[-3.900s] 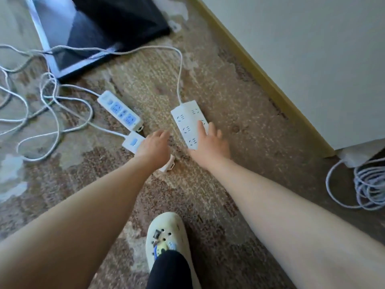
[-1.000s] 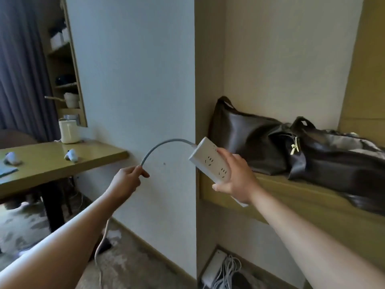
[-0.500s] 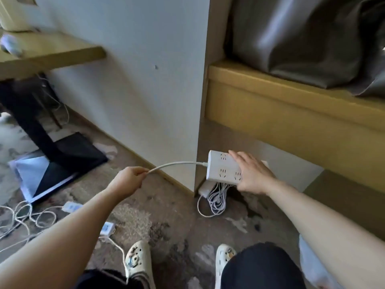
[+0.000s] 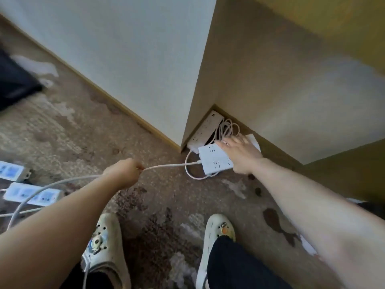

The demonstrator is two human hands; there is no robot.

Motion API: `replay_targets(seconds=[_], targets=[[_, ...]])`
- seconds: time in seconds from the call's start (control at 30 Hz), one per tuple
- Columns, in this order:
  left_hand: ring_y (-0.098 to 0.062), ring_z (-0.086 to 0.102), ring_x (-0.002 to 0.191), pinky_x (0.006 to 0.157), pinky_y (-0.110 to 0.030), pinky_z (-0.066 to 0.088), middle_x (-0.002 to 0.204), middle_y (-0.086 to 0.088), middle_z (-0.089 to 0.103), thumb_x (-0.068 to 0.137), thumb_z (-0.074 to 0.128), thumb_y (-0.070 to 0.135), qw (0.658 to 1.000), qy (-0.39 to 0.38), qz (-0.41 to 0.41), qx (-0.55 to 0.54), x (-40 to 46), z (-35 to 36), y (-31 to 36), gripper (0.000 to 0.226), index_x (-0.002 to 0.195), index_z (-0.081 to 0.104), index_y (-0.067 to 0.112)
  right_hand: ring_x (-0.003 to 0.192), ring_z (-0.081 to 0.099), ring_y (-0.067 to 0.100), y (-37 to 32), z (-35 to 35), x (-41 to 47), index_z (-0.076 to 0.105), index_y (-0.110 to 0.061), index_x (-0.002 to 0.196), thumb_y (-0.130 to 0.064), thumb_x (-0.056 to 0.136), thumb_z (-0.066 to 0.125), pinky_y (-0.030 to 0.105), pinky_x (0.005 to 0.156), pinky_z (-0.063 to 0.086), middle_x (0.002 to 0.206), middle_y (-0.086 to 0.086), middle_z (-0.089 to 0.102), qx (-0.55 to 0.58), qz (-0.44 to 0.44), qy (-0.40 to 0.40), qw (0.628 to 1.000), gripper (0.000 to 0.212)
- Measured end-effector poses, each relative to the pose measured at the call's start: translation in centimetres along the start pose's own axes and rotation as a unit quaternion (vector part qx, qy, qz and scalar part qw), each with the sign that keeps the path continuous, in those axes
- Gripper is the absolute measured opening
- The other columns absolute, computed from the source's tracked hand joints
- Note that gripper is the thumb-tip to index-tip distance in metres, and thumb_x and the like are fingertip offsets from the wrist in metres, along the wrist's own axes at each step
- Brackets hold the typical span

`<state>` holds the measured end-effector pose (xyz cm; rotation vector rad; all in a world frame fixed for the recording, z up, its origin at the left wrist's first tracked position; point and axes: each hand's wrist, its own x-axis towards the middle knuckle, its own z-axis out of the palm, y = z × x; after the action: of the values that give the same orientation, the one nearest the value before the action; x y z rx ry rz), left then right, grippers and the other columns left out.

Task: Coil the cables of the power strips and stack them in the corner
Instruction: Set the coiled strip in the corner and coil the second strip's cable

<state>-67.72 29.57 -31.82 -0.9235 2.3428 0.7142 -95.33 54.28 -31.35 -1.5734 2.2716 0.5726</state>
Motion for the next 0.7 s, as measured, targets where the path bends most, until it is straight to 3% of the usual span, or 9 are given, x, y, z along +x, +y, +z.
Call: replay_targets(seconds=[0.2,0.5,0.7], targets=[[-0.017,0.063,0.061,0.047,-0.024,0.043,0.073,0.007,0.066,0.099,0.042,0.029,1.0,0.027,-0.013,-0.009,6.5,2.7,0.6,0.027,0.106,0.066,0.038,0.148,0.016,0.029,2.4,3.5,7.8,0.007,-0.025,0.159,-0.012,0.082,0.061,0.048,0.123,0.005,0.161,0.008,0.02,-0.011,-0.001,-0.013,1.0,0.096],[-0.008,0.058,0.045,0.041,-0.017,0.034,0.056,0.013,0.063,0.096,0.048,0.042,0.998,0.051,-0.006,-0.028,9.5,8.0,-1.2,0.019,0.091,0.066,0.043,0.151,0.01,0.026,2.1,6.3,14.5,0.009,-0.026,0.158,-0.004,0.078,0.07,0.051,0.122,0.006,0.162,0.007,0.019,-0.085,-0.064,-0.018,0.994,0.103],[-0.013,0.059,0.049,0.043,-0.021,0.037,0.065,0.01,0.066,0.096,0.05,0.036,0.993,0.032,-0.004,-0.114,9.8,9.8,-1.6,0.019,0.088,0.064,0.044,0.153,0.006,0.03,1.5,7.8,16.0,0.005,-0.029,0.159,0.008,0.08,0.06,0.056,0.121,0.012,0.166,0.006,0.012,-0.076,-0.039,-0.013,0.996,0.103]])
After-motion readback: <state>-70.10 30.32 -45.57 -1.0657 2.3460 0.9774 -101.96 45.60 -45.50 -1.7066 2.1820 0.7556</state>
